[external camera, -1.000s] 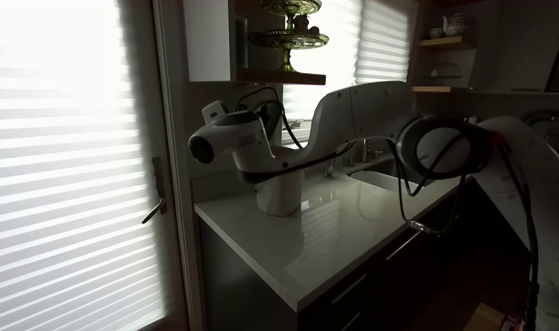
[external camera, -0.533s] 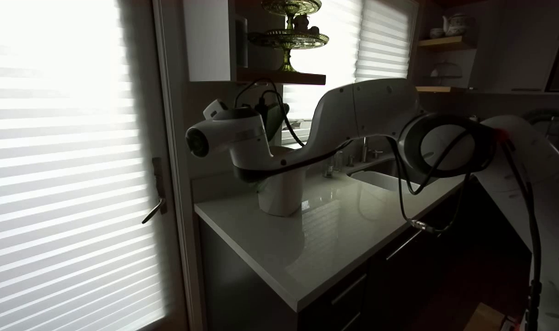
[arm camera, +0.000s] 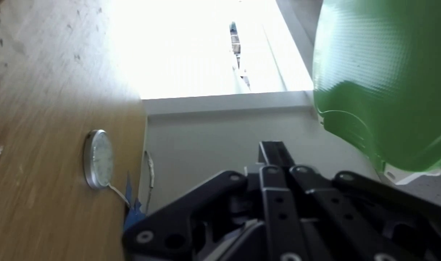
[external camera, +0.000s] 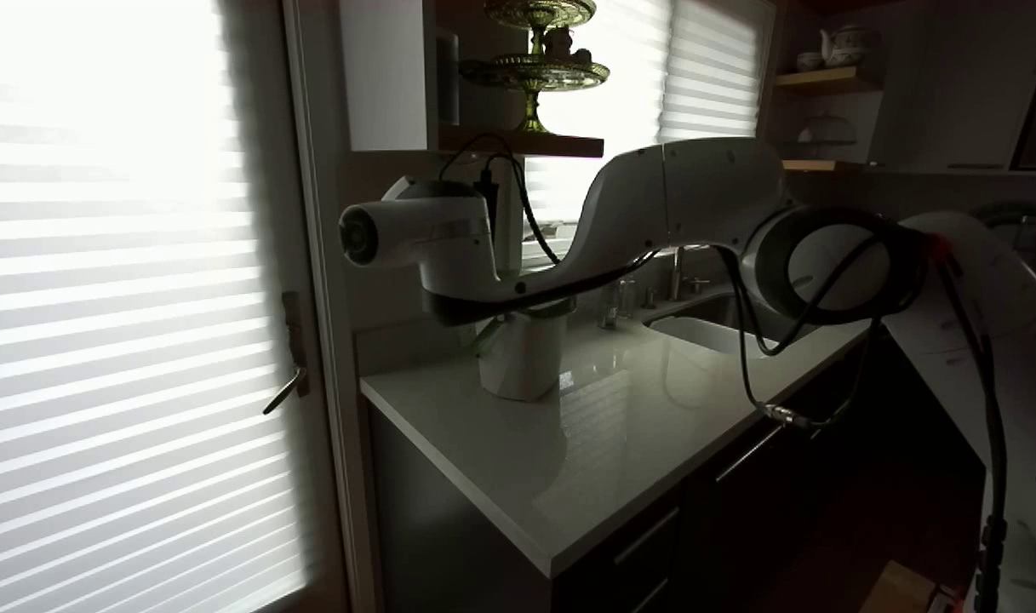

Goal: Close the bin lid fully

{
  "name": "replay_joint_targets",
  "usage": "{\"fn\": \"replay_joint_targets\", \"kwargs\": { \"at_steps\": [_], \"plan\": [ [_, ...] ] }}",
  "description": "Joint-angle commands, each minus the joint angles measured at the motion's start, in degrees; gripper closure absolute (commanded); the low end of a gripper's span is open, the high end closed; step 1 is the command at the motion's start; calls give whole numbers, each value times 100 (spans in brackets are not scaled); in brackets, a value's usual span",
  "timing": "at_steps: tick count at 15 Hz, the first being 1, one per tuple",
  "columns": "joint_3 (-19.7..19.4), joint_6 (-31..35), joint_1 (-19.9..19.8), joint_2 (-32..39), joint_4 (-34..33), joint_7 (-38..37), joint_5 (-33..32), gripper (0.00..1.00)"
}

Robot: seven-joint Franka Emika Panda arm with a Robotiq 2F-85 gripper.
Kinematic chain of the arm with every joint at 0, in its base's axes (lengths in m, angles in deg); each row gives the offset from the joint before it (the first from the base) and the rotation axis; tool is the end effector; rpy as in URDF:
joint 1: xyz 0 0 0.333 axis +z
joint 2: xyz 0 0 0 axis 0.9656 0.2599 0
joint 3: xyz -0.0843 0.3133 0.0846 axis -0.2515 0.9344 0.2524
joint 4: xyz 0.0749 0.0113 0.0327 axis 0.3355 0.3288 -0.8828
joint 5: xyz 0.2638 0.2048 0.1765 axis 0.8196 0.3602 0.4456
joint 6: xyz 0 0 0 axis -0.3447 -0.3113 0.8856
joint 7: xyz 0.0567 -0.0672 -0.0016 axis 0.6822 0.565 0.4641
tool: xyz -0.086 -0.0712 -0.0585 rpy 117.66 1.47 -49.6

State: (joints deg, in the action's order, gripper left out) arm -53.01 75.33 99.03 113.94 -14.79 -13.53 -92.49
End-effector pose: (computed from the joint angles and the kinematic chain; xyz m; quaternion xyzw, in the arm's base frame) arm 0.6964 0.2827 0.5454 0.7076 0.1914 0.2233 0.6425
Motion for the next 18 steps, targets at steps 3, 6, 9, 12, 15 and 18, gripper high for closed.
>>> {"fn": "replay_joint_targets", "kwargs": {
  "at_steps": [3,6,9,12,15,18],
  "plan": [
    [459,36,-285,-91,-276,657,1415,100],
    [742,46,-483,-267,-162,646,2172,100],
    [1016,191,-698,-608,113,526,2781,100],
    [1242,537,-974,-1086,623,598,3141,100],
    [1479,1053,-1291,-1445,1197,1137,3509,100],
    [1711,1561,-1527,-1488,1378,1757,4041,100]
  ]
}}
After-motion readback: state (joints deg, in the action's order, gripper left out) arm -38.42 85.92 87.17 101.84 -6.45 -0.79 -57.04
